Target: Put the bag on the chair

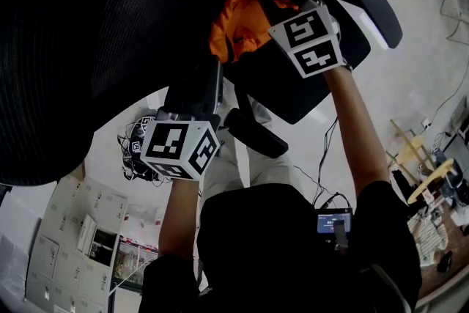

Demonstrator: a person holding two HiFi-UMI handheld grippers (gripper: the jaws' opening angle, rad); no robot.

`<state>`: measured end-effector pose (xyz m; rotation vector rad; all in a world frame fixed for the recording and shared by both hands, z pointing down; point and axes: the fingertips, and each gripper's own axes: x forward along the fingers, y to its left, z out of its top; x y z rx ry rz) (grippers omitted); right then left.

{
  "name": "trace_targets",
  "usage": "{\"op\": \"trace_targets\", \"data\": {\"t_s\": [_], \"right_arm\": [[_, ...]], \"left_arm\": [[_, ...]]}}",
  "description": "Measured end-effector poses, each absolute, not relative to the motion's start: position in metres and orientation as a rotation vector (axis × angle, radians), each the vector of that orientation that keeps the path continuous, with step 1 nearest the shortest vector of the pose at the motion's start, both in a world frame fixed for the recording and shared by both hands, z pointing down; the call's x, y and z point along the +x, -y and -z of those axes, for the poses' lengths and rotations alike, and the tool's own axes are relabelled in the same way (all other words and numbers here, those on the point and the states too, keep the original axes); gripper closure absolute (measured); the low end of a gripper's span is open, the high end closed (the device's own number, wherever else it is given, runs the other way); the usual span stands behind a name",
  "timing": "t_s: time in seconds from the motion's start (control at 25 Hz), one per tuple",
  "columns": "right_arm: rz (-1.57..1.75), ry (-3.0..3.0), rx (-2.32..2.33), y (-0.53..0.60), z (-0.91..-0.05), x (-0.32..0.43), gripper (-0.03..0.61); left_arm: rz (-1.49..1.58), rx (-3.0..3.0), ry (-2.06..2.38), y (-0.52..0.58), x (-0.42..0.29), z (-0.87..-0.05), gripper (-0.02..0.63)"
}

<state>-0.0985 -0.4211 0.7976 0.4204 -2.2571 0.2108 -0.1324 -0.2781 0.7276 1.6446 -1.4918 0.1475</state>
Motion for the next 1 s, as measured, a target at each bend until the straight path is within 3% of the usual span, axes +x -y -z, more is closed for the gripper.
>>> {"op": "trace_targets", "data": {"t_s": [0.44, 1.0], "right_arm": [[-0.216, 2.238, 0.506, 0.425, -0.790, -0.083, 0.376], [-0.222, 2.240, 0.576, 0.413, -0.750, -0.060, 0.339]], "left_arm": [[-0.159, 1.674, 1.488, 0.278, -0.128, -0.715, 0.601], [-0.163, 1.746, 1.493, 0.275, -0.117, -0.673, 0.601]]}}
